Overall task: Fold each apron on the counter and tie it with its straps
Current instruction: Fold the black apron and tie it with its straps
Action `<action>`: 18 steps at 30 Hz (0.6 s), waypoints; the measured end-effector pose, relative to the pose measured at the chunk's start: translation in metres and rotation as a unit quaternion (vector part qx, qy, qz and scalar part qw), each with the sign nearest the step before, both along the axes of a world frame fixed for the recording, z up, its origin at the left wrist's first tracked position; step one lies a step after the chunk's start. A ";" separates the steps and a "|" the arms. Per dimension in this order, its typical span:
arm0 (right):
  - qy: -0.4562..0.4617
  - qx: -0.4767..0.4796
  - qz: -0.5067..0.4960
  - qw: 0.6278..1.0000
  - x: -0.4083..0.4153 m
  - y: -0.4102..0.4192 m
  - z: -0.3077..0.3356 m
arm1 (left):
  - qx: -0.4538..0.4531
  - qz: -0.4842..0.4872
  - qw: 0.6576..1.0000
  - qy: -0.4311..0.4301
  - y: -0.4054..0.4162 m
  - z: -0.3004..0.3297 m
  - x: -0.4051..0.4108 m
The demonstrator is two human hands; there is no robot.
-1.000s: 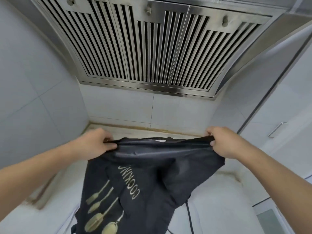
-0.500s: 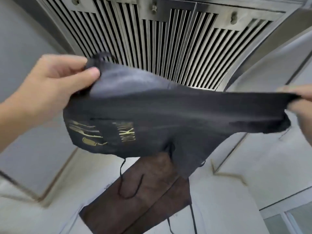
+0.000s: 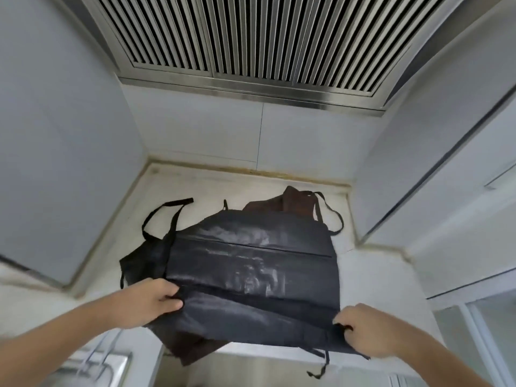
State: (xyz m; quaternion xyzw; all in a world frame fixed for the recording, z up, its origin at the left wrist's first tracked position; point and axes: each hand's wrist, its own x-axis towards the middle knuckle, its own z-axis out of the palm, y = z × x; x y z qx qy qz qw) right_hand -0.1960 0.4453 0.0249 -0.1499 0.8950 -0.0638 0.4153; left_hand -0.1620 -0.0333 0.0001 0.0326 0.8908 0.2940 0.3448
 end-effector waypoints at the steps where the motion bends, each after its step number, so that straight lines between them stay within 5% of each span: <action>1: -0.007 0.001 -0.001 1.000 0.002 0.002 -0.015 | 0.009 0.006 1.000 -0.007 0.000 -0.015 0.003; 5: -0.025 0.014 -0.028 0.999 0.004 0.011 -0.058 | -0.002 0.018 1.000 -0.021 -0.004 -0.064 0.013; 8: 0.032 -0.018 -0.139 0.990 -0.002 0.015 -0.075 | 0.021 0.084 0.996 0.016 -0.001 -0.076 0.013; 13: 0.134 -0.109 -0.419 0.891 -0.014 0.012 -0.084 | 0.006 0.193 0.976 0.099 0.009 -0.064 -0.011; 18: 0.141 -0.120 -0.480 0.858 -0.021 0.006 -0.098 | 0.000 0.185 0.976 0.117 0.009 -0.066 -0.047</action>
